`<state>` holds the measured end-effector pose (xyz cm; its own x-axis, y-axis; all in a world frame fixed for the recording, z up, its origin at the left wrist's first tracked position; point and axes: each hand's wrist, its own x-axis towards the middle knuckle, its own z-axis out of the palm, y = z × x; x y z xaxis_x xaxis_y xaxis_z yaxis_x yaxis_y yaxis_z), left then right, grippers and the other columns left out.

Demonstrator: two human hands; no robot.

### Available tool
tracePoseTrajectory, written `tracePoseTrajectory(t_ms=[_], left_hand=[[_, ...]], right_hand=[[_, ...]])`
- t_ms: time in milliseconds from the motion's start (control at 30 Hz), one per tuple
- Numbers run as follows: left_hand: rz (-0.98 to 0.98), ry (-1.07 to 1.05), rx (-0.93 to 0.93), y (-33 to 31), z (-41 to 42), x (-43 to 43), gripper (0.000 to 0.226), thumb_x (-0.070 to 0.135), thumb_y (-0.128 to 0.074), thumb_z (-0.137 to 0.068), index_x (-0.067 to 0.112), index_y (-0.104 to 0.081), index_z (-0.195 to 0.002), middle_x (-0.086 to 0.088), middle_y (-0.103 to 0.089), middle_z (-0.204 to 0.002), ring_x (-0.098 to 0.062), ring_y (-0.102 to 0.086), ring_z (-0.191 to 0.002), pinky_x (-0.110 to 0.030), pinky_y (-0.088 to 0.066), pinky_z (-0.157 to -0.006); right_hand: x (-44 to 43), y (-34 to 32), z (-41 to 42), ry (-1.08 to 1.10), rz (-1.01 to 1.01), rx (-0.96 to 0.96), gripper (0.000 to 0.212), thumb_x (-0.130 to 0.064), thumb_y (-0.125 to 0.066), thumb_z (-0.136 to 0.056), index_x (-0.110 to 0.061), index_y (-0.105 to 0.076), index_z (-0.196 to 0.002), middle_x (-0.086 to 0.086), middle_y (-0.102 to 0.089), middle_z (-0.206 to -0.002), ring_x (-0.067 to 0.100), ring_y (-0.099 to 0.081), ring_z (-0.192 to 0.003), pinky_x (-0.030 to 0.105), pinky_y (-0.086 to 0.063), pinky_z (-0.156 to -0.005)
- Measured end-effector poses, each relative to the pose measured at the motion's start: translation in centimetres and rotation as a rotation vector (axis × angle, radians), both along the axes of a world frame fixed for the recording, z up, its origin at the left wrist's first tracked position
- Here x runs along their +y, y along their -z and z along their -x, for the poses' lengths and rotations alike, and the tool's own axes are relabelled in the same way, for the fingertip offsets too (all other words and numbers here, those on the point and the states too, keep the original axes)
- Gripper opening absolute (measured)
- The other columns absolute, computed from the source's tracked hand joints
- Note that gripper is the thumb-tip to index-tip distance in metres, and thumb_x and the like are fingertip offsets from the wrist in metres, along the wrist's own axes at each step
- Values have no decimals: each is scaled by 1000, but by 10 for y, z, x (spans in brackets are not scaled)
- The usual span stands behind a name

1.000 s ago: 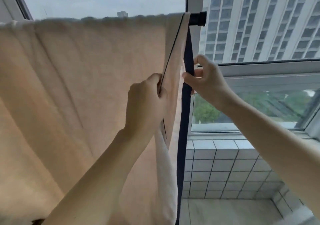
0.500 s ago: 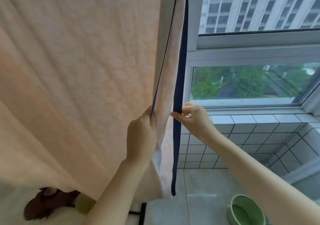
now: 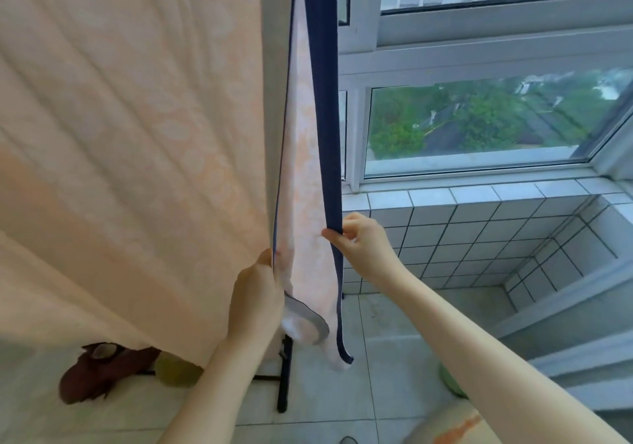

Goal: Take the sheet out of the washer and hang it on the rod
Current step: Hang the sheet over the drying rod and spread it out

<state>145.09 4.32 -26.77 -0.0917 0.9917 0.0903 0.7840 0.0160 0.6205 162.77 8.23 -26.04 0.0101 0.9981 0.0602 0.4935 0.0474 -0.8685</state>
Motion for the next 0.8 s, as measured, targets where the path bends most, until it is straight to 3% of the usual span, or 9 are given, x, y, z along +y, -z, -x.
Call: tracePoseTrajectory(t_ms=[133, 233, 300, 367, 433, 533, 633, 700, 800], left_hand=[[195, -8, 64, 25, 6, -4, 26, 28, -36, -102, 13, -56, -96, -4, -61, -80, -20, -60, -69, -26, -44, -57], [356, -61, 81, 44, 12, -7, 27, 26, -37, -103, 9, -58, -101, -3, -58, -79, -16, -57, -66, -20, -40, -53], [387, -54, 87, 43, 11, -13, 34, 32, -36, -103, 13, -54, -82, -1, -53, -68, -13, -52, -57, -19, -31, -46], [305, -26, 104, 33, 8, -20, 38, 34, -40, -102, 20, -44, -67, 3, -47, -58, -9, -46, -47, -15, -26, -41], [164, -23, 84, 16, 7, -22, 37, 29, -48, -99, 22, -42, -63, 6, -46, -54, -9, -44, -44, -15, -24, -39], [-44, -14, 71, -1, 7, -12, 44, 35, -48, -97, 17, -45, -57, 2, -47, -48, -16, -45, -41, -23, -25, -40], [59, -11, 149, 10, 3, -1, 44, 38, -39, -100, 10, -59, -74, -3, -59, -63, -21, -57, -55, -29, -42, -47], [221, 4, 301, 31, -1, 1, 43, 38, -33, -102, 10, -62, -88, -4, -63, -76, -22, -62, -68, -33, -53, -61], [383, 77, 450, 55, -11, -2, 39, 37, -31, -102, 12, -60, -94, -3, -63, -89, -22, -63, -81, -32, -53, -76]], right_hand=[[5, 7, -6, 10, -27, -91, 39, -26, -64, -92, 3, -60, -66, 9, -53, -82, 23, -49, -72, 32, -39, -70], [9, 10, -15, 53, -18, -124, 49, -25, -61, -94, -12, -41, -51, 4, -45, -70, 17, -42, -61, 29, -33, -61], [12, 10, -19, 63, 22, -162, 53, -27, -58, -95, -16, -34, -49, -2, -39, -55, 11, -36, -49, 22, -28, -51], [15, 10, -20, 39, 86, -170, 53, -30, -56, -96, -18, -34, -49, -7, -37, -45, 9, -33, -43, 19, -26, -45], [17, 11, -17, 23, 106, -159, 51, -33, -55, -96, -17, -38, -51, -6, -39, -45, 12, -33, -44, 25, -28, -48], [20, 9, -11, 16, 79, -137, 48, -36, -54, -94, -7, -49, -57, 7, -51, -52, 17, -38, -48, 29, -32, -51], [26, 3, -6, 18, 51, -169, 49, -36, -51, -97, 0, -57, -64, 15, -59, -58, 26, -46, -52, 35, -40, -53], [32, -4, -4, 41, -6, -174, 50, -37, -48, -98, 1, -63, -70, 15, -62, -60, 29, -53, -57, 39, -49, -62], [39, -22, -3, 85, -134, -156, 45, -37, -49, -98, -3, -70, -79, 9, -65, -59, 24, -61, -60, 38, -52, -69]])
